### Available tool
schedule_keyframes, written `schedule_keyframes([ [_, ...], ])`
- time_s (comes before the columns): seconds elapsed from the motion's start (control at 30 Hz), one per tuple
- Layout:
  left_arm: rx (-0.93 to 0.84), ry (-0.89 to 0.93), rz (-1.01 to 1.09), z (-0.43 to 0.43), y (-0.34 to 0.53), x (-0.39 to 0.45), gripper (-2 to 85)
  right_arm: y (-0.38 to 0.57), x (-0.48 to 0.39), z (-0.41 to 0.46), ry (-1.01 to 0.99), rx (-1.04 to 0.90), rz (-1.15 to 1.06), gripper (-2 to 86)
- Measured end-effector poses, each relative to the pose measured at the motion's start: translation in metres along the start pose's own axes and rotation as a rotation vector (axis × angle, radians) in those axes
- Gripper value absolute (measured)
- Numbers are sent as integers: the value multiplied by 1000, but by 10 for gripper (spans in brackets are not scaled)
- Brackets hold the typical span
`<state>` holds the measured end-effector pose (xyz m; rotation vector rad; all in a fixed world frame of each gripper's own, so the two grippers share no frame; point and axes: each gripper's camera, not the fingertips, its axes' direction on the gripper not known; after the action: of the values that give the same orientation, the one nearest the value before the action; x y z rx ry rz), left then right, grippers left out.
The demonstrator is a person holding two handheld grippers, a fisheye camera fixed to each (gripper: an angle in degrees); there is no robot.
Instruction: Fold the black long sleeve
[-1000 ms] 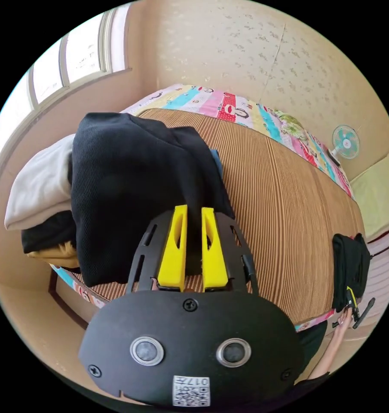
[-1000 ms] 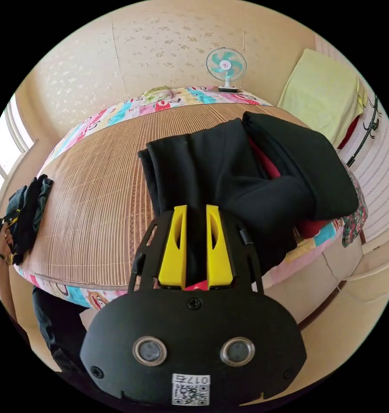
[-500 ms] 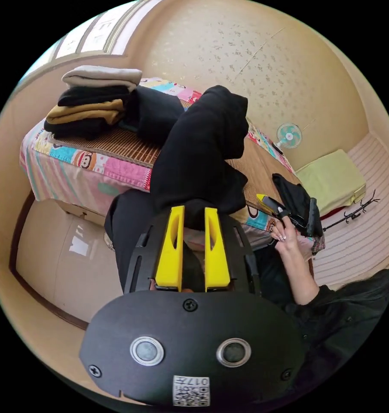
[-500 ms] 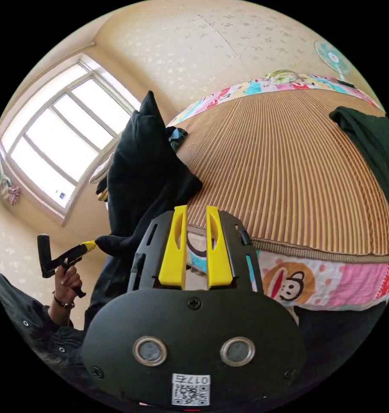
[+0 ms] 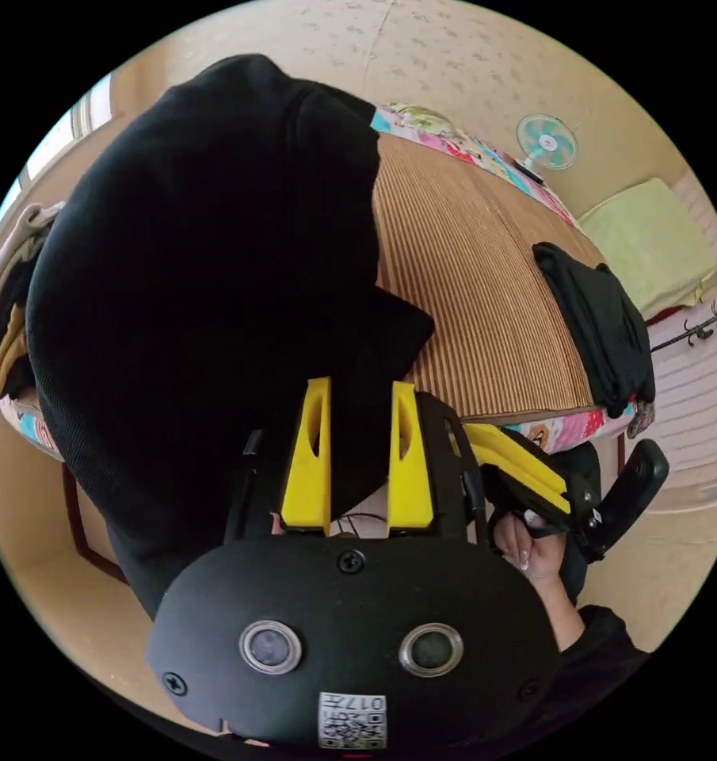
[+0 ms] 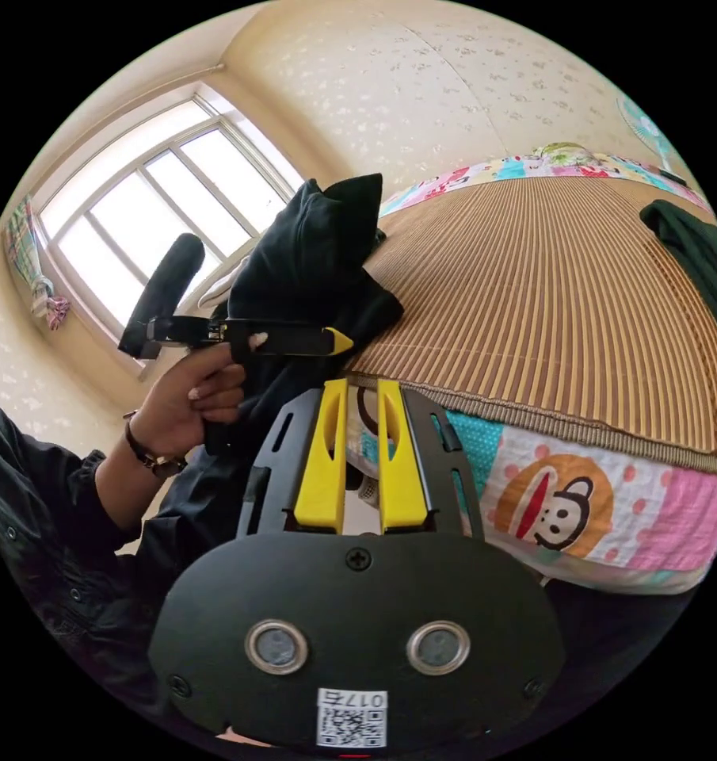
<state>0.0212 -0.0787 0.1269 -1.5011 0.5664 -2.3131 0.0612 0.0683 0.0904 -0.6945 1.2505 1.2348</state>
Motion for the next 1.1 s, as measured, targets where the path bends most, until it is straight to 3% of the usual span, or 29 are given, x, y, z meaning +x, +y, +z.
schedule_keyframes([
  [0.07,-1,102,-26,-13,11,-30,55,4,10,-14,-45,27,37,66],
  [0.17,98,579,-24,-56,53,-103,34,12,22,-35,-106,74,71,66],
  [0.23,374,1115,263,-131,104,-145,29,18,29,-55,-193,132,80,67],
  [0.3,547,1261,392,-186,140,-177,31,21,35,-68,-290,182,80,68],
  [0.5,828,1199,547,-299,220,-266,34,37,32,-93,-486,288,77,93],
  [0.63,964,1329,705,-325,253,-278,34,45,-7,-106,-417,253,-42,126],
  [0.83,954,1753,689,-317,234,-286,27,59,-109,-89,-136,82,-441,168],
  [1.1,807,1905,706,-321,226,-260,20,84,-173,-75,-473,-43,-702,132],
])
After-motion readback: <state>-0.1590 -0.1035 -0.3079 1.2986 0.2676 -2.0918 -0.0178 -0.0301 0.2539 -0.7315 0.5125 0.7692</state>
